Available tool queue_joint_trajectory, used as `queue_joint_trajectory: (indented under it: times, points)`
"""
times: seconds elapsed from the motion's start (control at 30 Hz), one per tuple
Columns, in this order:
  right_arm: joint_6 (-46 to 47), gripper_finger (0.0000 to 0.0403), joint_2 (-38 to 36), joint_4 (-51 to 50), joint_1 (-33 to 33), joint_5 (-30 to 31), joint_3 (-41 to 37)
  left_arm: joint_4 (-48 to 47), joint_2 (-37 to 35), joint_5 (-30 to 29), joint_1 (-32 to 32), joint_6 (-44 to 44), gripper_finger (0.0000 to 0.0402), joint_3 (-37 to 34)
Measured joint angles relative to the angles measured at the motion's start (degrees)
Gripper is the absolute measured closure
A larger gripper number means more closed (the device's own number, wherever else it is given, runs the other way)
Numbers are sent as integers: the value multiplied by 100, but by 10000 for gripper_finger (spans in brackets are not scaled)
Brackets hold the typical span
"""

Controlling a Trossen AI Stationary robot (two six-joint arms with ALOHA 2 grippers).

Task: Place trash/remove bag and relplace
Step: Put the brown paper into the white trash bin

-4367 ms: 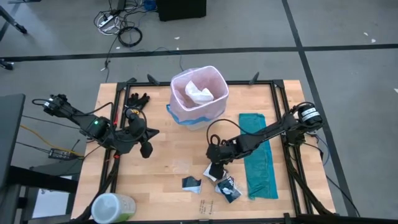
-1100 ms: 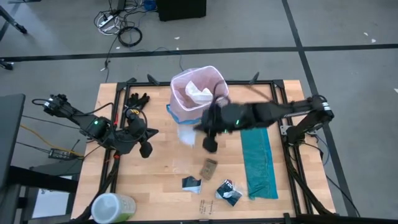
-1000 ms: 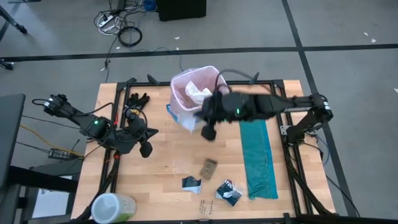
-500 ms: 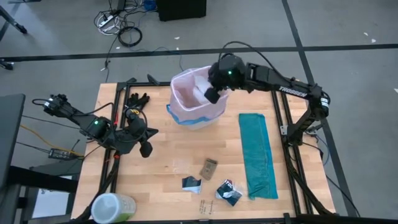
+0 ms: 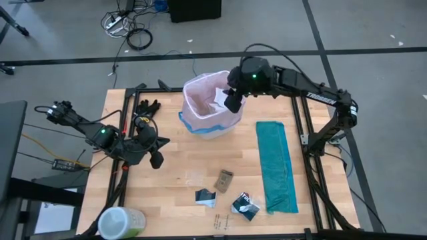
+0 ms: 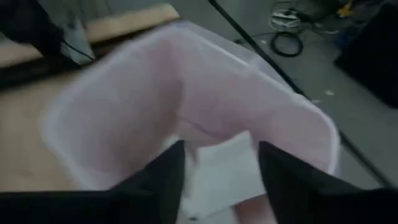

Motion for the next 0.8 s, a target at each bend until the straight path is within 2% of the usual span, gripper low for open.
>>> queue_joint_trajectory:
  times: [0.07,0.17,0.3,0.37,0.57,0.8]
  points:
    - [347,173,-77,17,171,-348,61,-1,-1,0,1,-2,394,0]
    - [759,145,-98,-202,663,-989,69,-2,0,2,0,-23,394,0]
    - [1312,141,127,-839,1536,-1086,-430,-4,1,0,1,-35,394,0]
    - [1708,147,219,-803,1920,-1065,-861,-4,1,2,0,-39,394,0]
    - [2580,157,383,523,2658,-836,-2606,0,1,2,1,-24,394,0]
    - [3357,153,384,1985,2693,-770,-3884,-2,-1,0,-1,-18,394,0]
